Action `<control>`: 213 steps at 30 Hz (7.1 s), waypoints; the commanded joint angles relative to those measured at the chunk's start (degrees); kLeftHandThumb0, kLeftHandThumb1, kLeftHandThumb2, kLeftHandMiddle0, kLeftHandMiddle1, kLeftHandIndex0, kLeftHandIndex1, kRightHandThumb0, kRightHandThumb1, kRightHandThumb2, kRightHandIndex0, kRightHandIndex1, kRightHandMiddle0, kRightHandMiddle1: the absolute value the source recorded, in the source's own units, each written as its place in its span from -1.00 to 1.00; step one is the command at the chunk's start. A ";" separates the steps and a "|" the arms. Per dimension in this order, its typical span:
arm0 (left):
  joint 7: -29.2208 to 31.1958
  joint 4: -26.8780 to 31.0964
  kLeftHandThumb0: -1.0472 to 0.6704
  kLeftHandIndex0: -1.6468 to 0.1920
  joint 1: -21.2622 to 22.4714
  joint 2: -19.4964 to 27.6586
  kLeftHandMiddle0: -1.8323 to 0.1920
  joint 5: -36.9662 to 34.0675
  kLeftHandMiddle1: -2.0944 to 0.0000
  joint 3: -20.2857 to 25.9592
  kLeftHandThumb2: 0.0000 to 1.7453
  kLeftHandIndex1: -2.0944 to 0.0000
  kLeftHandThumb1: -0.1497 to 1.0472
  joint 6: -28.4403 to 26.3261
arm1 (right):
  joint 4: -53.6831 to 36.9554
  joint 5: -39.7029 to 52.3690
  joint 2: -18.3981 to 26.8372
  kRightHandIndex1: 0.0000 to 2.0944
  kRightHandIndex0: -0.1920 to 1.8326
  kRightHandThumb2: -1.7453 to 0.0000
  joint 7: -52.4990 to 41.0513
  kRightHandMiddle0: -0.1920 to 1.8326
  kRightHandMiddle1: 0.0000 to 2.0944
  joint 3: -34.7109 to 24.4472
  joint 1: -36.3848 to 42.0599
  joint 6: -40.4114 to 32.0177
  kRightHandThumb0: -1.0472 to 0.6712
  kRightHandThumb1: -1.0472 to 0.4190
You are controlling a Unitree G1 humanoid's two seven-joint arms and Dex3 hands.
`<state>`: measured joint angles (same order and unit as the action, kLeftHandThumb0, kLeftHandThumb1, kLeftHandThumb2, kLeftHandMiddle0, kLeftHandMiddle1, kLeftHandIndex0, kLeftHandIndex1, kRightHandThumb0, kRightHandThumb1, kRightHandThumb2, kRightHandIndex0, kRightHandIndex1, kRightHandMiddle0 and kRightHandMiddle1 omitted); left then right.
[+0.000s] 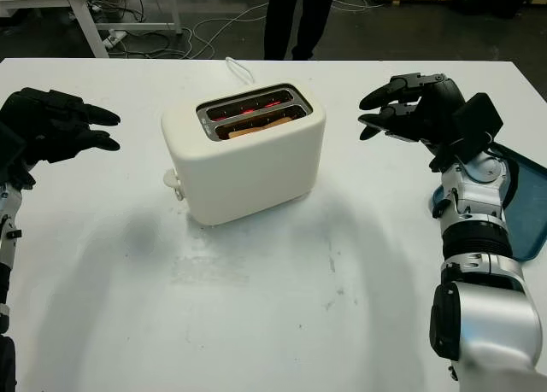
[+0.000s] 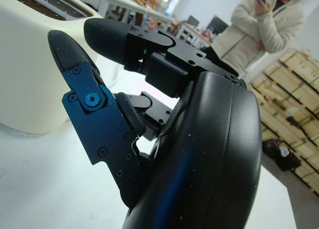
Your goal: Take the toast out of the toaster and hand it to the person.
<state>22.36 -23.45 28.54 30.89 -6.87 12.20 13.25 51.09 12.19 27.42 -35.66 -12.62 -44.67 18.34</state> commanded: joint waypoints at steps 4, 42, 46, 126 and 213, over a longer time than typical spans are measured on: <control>-0.17 -0.18 -1.00 -0.75 0.30 -0.31 -0.66 0.04 0.87 -0.08 -1.00 1.00 0.51 -0.01 | -0.50 -0.29 -0.19 -0.26 0.44 0.99 -0.02 0.42 -0.56 0.19 -0.60 0.72 -0.41 -0.44; 0.08 -0.42 -1.00 -0.74 0.38 -0.36 -0.66 -0.20 0.88 0.01 -1.00 1.00 0.51 0.53 | -0.63 -0.05 -0.17 -0.24 0.44 1.00 0.39 0.42 -0.54 0.56 -0.55 0.38 -0.44 -0.43; -0.24 -0.61 -1.00 -0.74 0.33 -0.32 -0.66 0.21 0.88 -0.07 -1.00 1.00 0.51 0.96 | -0.06 0.34 -0.24 -0.25 0.44 1.00 -0.09 0.42 -0.54 0.28 -0.64 0.67 -0.43 -0.43; -0.16 -5.65 -1.00 -0.78 1.25 -3.65 -0.68 -1.01 0.92 0.51 -1.00 0.99 0.48 5.16 | -8.64 -2.28 2.64 -0.28 0.19 1.00 2.93 0.32 -0.68 0.11 3.52 -5.45 -0.33 -0.32; 1.80 0.64 -1.00 -0.75 -1.67 -4.25 -0.64 -5.18 0.89 3.25 -1.00 0.99 0.52 3.23 | -19.55 -4.73 -2.73 0.01 -0.11 0.99 11.38 0.05 -0.47 2.34 9.48 -1.72 -0.61 -0.50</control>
<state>23.97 -23.92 27.48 27.09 -10.94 14.87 16.75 32.92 7.11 24.86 -24.64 -10.34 -36.11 17.59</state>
